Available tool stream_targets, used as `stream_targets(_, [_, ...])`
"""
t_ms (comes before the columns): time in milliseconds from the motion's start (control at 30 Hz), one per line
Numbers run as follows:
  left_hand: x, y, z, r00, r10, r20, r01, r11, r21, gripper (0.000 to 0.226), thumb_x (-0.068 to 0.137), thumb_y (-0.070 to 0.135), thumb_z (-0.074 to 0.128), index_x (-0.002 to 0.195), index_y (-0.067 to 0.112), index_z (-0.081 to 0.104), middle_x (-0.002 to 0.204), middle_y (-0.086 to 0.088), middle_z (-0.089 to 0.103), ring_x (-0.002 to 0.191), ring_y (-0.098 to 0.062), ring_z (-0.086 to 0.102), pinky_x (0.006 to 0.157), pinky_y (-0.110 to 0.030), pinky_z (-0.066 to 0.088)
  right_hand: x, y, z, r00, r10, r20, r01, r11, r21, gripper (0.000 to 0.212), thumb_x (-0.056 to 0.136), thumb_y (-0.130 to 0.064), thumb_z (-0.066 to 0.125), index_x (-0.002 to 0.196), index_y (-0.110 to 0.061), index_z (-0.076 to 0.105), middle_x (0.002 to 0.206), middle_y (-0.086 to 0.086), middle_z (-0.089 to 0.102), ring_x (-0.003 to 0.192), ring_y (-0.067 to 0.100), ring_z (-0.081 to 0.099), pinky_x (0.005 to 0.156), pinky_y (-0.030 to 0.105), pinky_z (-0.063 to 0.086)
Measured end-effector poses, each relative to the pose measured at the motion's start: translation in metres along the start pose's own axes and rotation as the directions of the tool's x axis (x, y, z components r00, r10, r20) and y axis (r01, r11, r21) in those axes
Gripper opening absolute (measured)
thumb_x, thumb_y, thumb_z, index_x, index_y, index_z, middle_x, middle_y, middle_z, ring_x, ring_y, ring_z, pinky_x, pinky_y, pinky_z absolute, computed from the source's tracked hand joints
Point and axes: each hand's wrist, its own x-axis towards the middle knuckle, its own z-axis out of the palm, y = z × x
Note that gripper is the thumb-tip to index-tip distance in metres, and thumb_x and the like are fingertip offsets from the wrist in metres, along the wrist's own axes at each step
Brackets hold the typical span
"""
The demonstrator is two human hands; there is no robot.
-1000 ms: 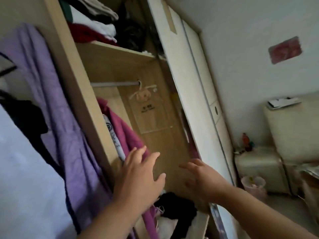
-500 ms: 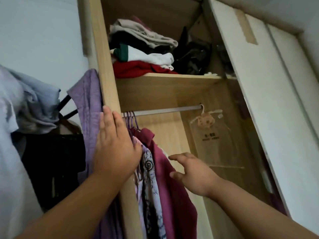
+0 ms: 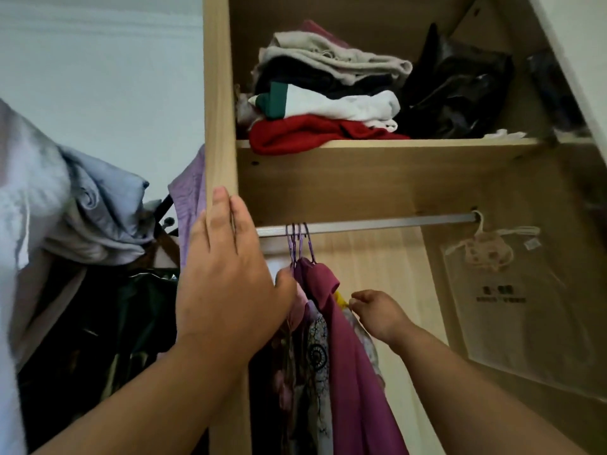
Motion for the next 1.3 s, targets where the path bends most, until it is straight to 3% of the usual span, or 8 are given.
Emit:
stream_targets(67, [0.0, 0.001, 0.001, 1.0, -0.017, -0.011, 0.017, 1.0, 0.002, 0.089, 0.074, 0.047, 0.039, 0.138, -0.013, 0.031, 0.145, -0.033, 0.031, 0.127, -0.046, 0.036, 0.105, -0.051, 0.034, 0.01, 0.007, 0.005, 0.999, 0.015, 0.045, -0.018, 0.996, 0.083, 0.031, 0.091, -0.024, 0.057, 0.107, 0.0, 0.066, 0.103, 0.016, 0.069, 0.091, 0.029, 0.065, 0.081, 0.036, 0.051])
stream_targets(200, [0.0, 0.001, 0.002, 0.998, -0.058, 0.004, 0.058, 0.998, 0.007, 0.092, 0.072, 0.051, 0.039, 0.142, -0.007, 0.026, 0.15, -0.027, 0.025, 0.13, -0.044, 0.034, 0.106, -0.05, 0.034, 0.025, 0.01, 0.012, 0.98, 0.106, 0.166, -0.139, 0.97, 0.199, 0.053, 0.085, -0.016, 0.062, 0.135, -0.007, 0.046, 0.089, 0.01, 0.066, 0.065, 0.017, 0.06, 0.055, 0.025, 0.043])
stream_targets(333, [0.0, 0.002, 0.003, 0.996, -0.085, 0.028, 0.085, 0.996, 0.003, 0.093, 0.071, 0.05, 0.047, 0.144, -0.003, 0.023, 0.153, -0.022, 0.022, 0.134, -0.041, 0.032, 0.107, -0.047, 0.032, 0.042, 0.005, 0.011, 0.998, 0.05, 0.035, -0.04, 0.973, -0.229, 0.04, 0.089, -0.025, 0.055, 0.12, 0.0, 0.058, 0.11, 0.017, 0.066, 0.096, 0.029, 0.063, 0.073, 0.027, 0.046])
stream_targets(433, [0.0, 0.001, 0.002, 0.996, -0.092, 0.022, 0.092, 0.996, -0.009, 0.094, 0.069, 0.049, 0.051, 0.144, -0.003, 0.026, 0.152, -0.02, 0.025, 0.134, -0.04, 0.033, 0.106, -0.045, 0.031, 0.052, 0.013, 0.004, 0.997, 0.076, 0.021, -0.065, 0.939, -0.336, 0.034, 0.093, -0.029, 0.048, 0.098, -0.001, 0.064, 0.104, 0.018, 0.067, 0.095, 0.032, 0.062, 0.067, 0.025, 0.038])
stream_targets(600, [-0.001, 0.002, 0.001, 0.993, -0.115, 0.017, 0.115, 0.993, -0.032, 0.095, 0.068, 0.049, 0.051, 0.145, 0.0, 0.026, 0.153, -0.014, 0.024, 0.135, -0.036, 0.033, 0.104, -0.045, 0.033, 0.054, 0.025, -0.019, 0.996, 0.028, -0.083, -0.054, 0.943, -0.329, 0.024, 0.092, -0.024, 0.049, 0.092, -0.007, 0.066, 0.099, 0.016, 0.068, 0.093, 0.031, 0.061, 0.067, 0.025, 0.037])
stream_targets(967, [-0.001, -0.001, 0.001, 0.999, -0.045, -0.021, 0.043, 0.997, -0.065, 0.089, 0.07, 0.047, 0.042, 0.139, -0.008, 0.031, 0.147, -0.026, 0.029, 0.128, -0.046, 0.036, 0.104, -0.054, 0.035, 0.015, 0.032, -0.077, 0.96, -0.05, -0.276, -0.032, 0.958, -0.284, 0.021, 0.095, -0.024, 0.049, 0.088, -0.009, 0.062, 0.094, 0.016, 0.066, 0.094, 0.033, 0.06, 0.066, 0.027, 0.035])
stream_targets(1100, [-0.001, -0.002, -0.001, 0.999, 0.031, -0.027, -0.033, 0.997, -0.069, 0.085, 0.075, 0.044, 0.04, 0.137, -0.013, 0.033, 0.142, -0.035, 0.033, 0.126, -0.049, 0.038, 0.104, -0.058, 0.035, -0.036, 0.039, -0.109, 0.948, -0.045, -0.316, -0.038, 0.967, -0.253, 0.022, 0.093, -0.025, 0.056, 0.075, -0.013, 0.063, 0.074, 0.006, 0.061, 0.084, 0.029, 0.06, 0.061, 0.027, 0.031])
stream_targets(1300, [-0.014, 0.018, -0.016, 0.993, 0.0, 0.115, 0.016, 0.99, -0.138, 0.082, 0.071, 0.054, 0.042, 0.144, 0.016, 0.034, 0.151, -0.02, 0.028, 0.14, -0.042, 0.019, 0.103, -0.067, 0.023, -0.137, 0.043, -0.171, 0.948, -0.034, -0.316, -0.043, 0.971, -0.236, 0.019, 0.089, -0.025, 0.061, 0.075, -0.016, 0.07, 0.075, 0.001, 0.068, 0.072, 0.014, 0.059, 0.069, 0.033, 0.044])
